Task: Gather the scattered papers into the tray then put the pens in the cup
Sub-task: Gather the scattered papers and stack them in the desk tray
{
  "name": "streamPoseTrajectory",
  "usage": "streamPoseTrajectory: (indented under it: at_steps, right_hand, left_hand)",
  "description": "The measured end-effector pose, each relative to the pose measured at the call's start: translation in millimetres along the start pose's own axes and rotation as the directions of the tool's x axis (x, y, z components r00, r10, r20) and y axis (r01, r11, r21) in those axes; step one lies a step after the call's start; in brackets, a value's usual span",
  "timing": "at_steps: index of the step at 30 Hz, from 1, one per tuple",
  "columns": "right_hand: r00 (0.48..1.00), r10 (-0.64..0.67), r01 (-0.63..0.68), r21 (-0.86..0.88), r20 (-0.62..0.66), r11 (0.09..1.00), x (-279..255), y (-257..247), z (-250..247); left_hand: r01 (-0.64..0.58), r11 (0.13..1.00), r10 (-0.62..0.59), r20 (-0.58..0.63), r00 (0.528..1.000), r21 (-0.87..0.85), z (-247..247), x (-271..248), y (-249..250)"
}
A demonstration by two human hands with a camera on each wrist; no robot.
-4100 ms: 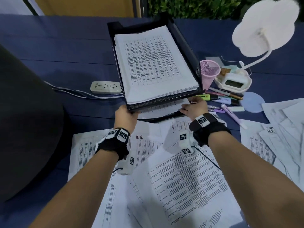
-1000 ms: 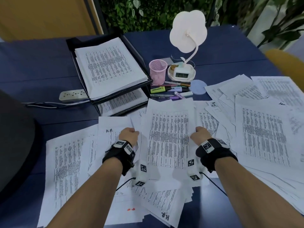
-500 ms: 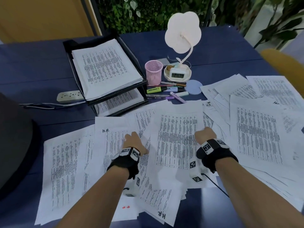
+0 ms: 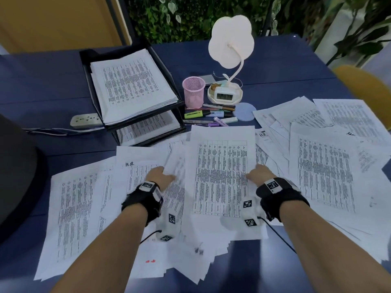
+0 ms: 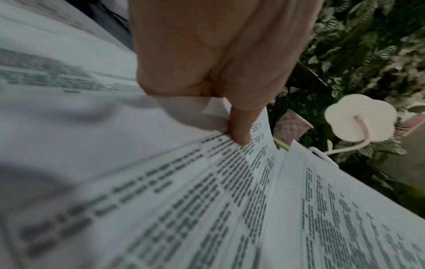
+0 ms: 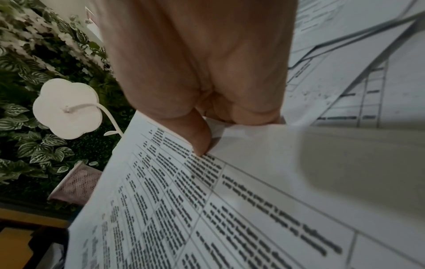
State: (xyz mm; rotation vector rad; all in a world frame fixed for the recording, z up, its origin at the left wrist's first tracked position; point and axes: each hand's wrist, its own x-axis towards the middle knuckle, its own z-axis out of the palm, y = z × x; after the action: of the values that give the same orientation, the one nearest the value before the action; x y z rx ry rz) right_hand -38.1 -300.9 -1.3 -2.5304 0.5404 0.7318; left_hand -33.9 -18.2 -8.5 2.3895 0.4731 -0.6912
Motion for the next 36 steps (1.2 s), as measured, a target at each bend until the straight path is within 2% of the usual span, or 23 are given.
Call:
streamPoseTrajectory:
  at_steps: [2,5,6,8,9,10,13,16,19,22,27,28,30,33,36]
  right_hand:
    - [1.000,-0.024,0.023,-0.107,-0.017,0.994,1.6,-1.8,-3.5]
    - [0.999,-0.046,0.048,-0.073,0.025,0.996,1.7,-0.7,-4.9]
    - [0.998,-0.043,0.043,-0.008,0.048,0.999,1.4,0.4,-1.9]
    - [0.995,0.018,-0.044,0.268,0.100,0.962,2.2,-5.0,-2.3]
    - [0.998,0.010,-0.030,0.291,0.067,0.956,4.2,-5.6,0.3]
    - [0.997,-0.034,0.019,0.194,0.075,0.981,5.7,-5.6,2.3]
    - [0.990,-0.070,0.054,0.120,0.127,0.991,8.1,-7.5,5.1]
    - [0.988,-0.067,0.038,0.200,0.142,0.979,10.1,-6.0,7.9]
    - [0.991,-0.059,0.001,0.424,0.124,0.906,13.2,1.1,11.7]
    - [0.999,-0.021,-0.015,0.676,0.045,0.737,15.1,4.7,12.4]
    - [0.986,-0.151,0.140,0.852,-0.072,0.504,3.7,-21.6,-0.7]
    - [0.978,-0.157,0.201,0.838,-0.140,0.508,-1.0,-29.4,-6.2]
    - [0.939,-0.186,0.344,0.791,-0.290,0.506,-10.4,-44.1,-19.6]
    - [0.853,-0.211,0.518,0.730,-0.477,0.445,-29.2,-63.4,-42.4]
    - [0.773,-0.246,0.630,0.666,-0.584,0.400,-42.3,-73.4,-55.9]
  left_hand:
    - [0.010,0.994,-0.016,-0.050,0.999,-0.111,-2.0,5.4,-7.8]
    - [0.016,0.970,-0.033,-0.062,0.998,-0.244,4.8,3.7,-10.0]
    - [0.016,0.963,-0.031,-0.054,0.998,-0.268,8.3,-0.3,-7.0]
    - [-0.005,0.954,-0.008,-0.043,0.999,-0.299,17.8,-4.5,-0.7]
    - [-0.025,0.948,0.018,-0.023,1.000,-0.318,21.7,-7.8,3.9]
    - [-0.041,0.944,0.043,-0.001,0.999,-0.327,25.9,-11.1,8.2]
    - [-0.080,0.951,0.100,0.050,0.994,-0.300,34.4,-14.1,14.0]
    - [-0.164,0.935,0.164,-0.028,0.986,-0.314,37.2,-10.7,12.6]
    - [-0.245,0.879,0.219,-0.111,0.969,-0.410,30.4,-12.4,7.3]
    - [-0.296,0.768,0.278,-0.121,0.953,-0.568,14.4,-17.1,7.1]
    - [-0.340,0.588,0.279,-0.211,0.937,-0.734,-5.0,-18.7,31.0]
    - [-0.365,0.576,0.273,-0.250,0.929,-0.731,-7.8,-20.1,38.1]
    - [-0.450,0.556,0.273,-0.358,0.893,-0.699,-16.3,-25.2,53.6]
    - [-0.584,0.487,0.297,-0.506,0.810,-0.649,-31.6,-37.1,73.7]
    - [-0.658,0.422,0.339,-0.565,0.752,-0.623,-40.2,-42.4,82.8]
